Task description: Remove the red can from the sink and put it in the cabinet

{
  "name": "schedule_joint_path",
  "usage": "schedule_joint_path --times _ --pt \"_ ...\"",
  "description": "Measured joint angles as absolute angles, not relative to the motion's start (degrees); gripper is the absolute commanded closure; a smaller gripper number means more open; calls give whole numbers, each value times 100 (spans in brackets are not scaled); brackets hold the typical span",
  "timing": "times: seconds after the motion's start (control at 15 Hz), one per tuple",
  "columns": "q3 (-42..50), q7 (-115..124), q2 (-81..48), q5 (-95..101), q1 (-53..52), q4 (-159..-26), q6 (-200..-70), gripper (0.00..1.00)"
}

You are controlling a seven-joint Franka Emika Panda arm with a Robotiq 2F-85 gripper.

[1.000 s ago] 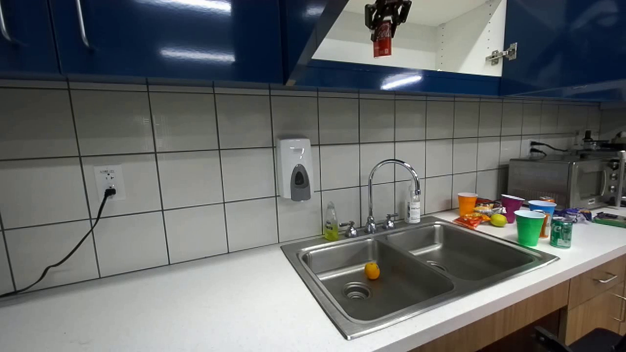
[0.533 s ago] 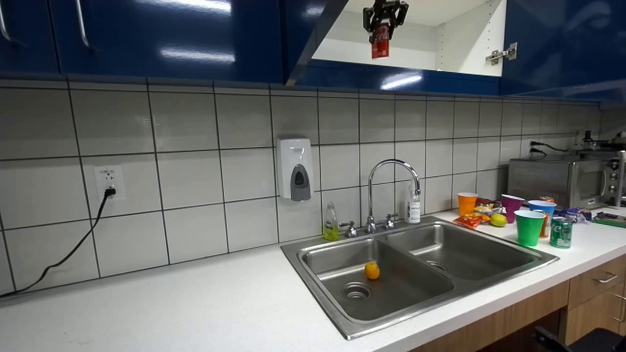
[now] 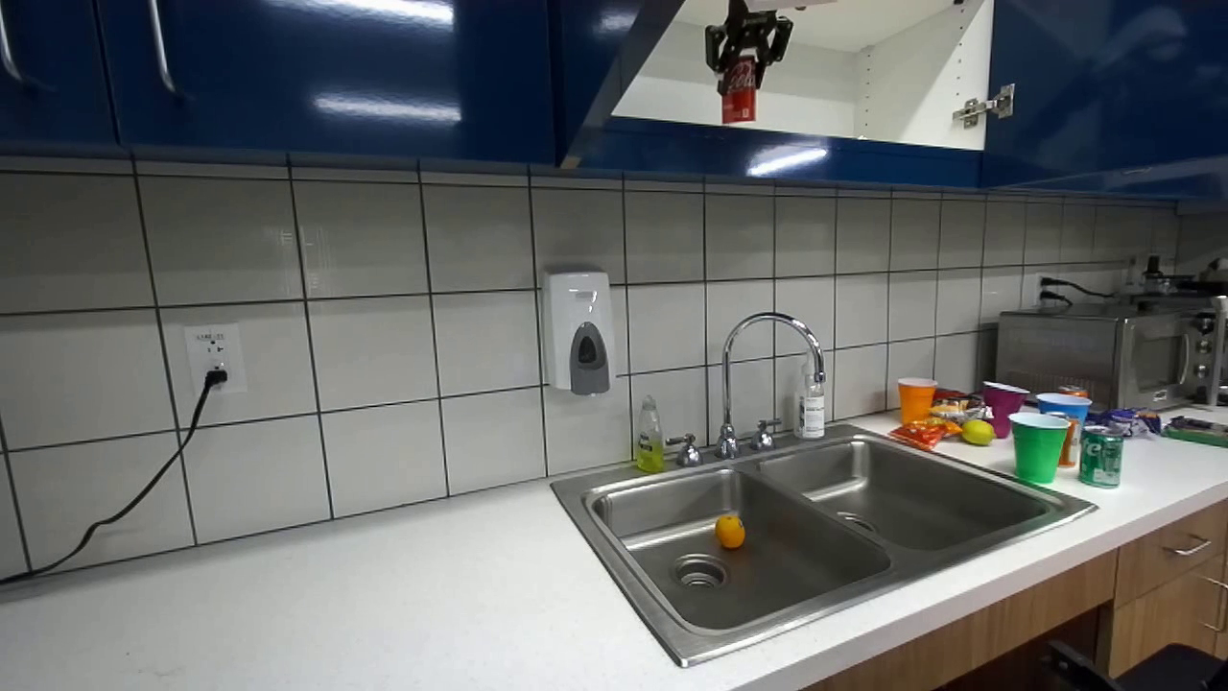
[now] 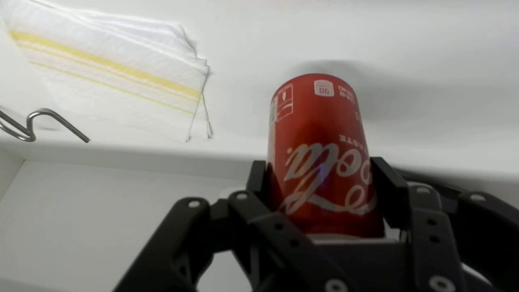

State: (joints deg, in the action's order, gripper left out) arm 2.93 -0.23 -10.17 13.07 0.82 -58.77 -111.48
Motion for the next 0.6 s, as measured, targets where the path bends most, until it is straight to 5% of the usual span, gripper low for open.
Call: schedule_joint_path --times 0.6 --pt "316 -29 -1310 940 103 -5386 -10387 60"
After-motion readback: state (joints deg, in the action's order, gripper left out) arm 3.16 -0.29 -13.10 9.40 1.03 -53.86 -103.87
